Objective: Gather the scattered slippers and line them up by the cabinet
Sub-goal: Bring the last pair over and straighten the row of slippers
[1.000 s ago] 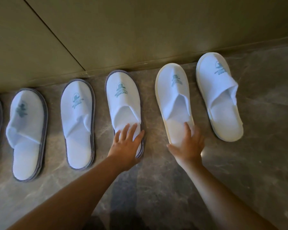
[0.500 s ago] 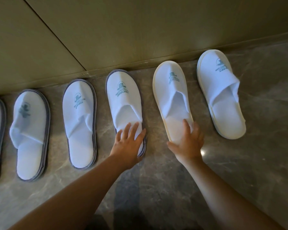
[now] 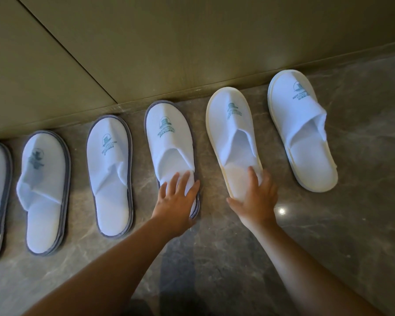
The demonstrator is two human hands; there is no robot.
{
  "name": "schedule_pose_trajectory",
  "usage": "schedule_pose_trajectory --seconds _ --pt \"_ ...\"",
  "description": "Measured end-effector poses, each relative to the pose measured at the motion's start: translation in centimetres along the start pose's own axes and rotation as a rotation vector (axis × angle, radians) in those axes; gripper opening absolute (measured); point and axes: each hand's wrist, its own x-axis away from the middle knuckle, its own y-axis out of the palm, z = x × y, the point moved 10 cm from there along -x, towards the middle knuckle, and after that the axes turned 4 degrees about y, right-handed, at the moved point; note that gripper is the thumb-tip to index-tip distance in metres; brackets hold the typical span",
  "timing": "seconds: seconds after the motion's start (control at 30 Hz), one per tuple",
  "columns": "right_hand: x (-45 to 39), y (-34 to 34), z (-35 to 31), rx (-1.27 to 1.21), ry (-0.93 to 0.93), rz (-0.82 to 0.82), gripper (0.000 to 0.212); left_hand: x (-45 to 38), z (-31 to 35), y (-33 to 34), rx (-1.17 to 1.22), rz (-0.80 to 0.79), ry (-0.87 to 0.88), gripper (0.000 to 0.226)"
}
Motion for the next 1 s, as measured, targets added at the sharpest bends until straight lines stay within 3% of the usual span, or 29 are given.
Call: schedule_pose_trajectory --seconds 0.17,0.27,0.37,0.47,0.6,1.0 --pt "0.3 -1.6 -0.3 -0.034 -0.034 0.058 0.087 -0.8 2.0 -1.7 0.09 0.114 0.054 0.084" --pt "0.0 -5.7 1.1 -0.153 -0.046 0.252 0.076 -2.0 4.4 -2.6 0.136 0.172 0.103 0.086" --pt "-0.9 -9.6 5.1 -0.175 0.055 0.426 0.073 -3.6 6.2 -2.4 0.179 0.132 0.104 0.094" --pt "-2.8 -10.6 9.7 -0.127 0.247 0.355 0.088 -4.9 7.0 -2.3 0.215 0.135 0.079 0.097" --pt "-4.8 -9.8 11.4 -0.138 0.251 0.212 0.102 -5.5 7.3 -1.8 0.174 0.15 0.049 0.102" --pt "-5.6 -9.2 11.4 -0.132 0.264 0.243 0.09 -5.8 8.2 -2.3 0.204 0.218 0.117 0.099"
